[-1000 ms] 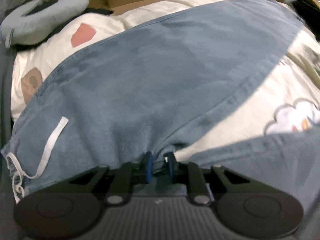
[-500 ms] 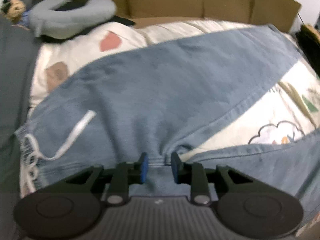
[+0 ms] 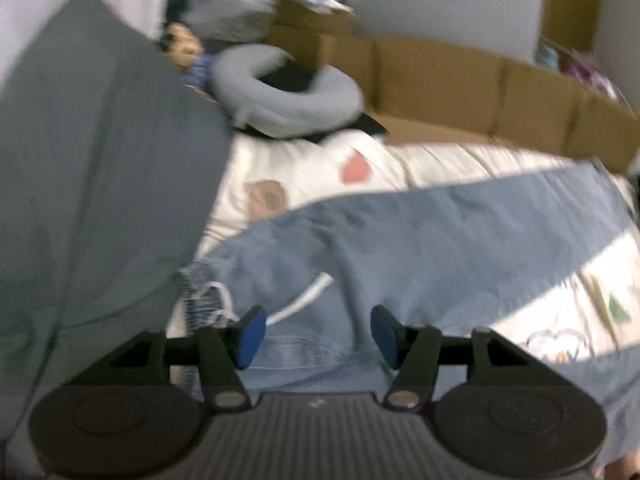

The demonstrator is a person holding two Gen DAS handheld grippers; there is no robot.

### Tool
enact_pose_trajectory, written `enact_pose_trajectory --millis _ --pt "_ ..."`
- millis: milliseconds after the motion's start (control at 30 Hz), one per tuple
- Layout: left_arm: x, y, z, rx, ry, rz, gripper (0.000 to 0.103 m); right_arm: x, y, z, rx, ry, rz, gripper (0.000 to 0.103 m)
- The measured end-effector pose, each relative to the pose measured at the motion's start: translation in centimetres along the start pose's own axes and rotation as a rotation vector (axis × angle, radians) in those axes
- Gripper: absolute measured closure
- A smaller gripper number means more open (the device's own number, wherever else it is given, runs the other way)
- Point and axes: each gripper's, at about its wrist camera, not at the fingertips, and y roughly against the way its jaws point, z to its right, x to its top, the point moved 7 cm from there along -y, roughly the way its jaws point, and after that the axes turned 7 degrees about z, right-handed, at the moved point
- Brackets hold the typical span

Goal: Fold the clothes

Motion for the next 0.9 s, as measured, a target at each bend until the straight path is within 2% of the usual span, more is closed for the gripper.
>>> enact_pose_trajectory --millis 133,200,267,400,533,733,900 --pt "1.7 3.5 -1.5 0.029 0.029 0.024 0.031 1.4 2.7 -0.3 0.03 0.04 -0.013 0.052" --pt "2.1 5.2 -2.0 0.041 0.032 0.037 0.02 1.7 4.0 -0.4 0.048 0.045 -0.024 0.049" --pt "2.1 6.7 -2.5 0.057 0.041 0.047 0.016 1.9 5.4 -0.5 0.071 0.049 -0.04 0.046" --pt "1.1 9.4 -3.4 0.079 0.08 0.038 0.012 1.3 7.9 -1.2 0.122 0.091 -0.068 0.041" --pt "-0.4 11.7 -3.6 0.096 0.072 0.05 0.009 0.3 10.2 -1.8 0.163 0.111 -0.087 0.035" --pt "-3.3 13.7 -3.7 0.083 0.142 0.069 0.007 -0.6 13.3 -1.8 0.158 0.129 -0.077 0.028" --pt "-6.0 14.9 -2.7 0.074 0.137 0.098 0.007 -0.9 15.6 -1.1 0.138 0.125 -0.064 0.025"
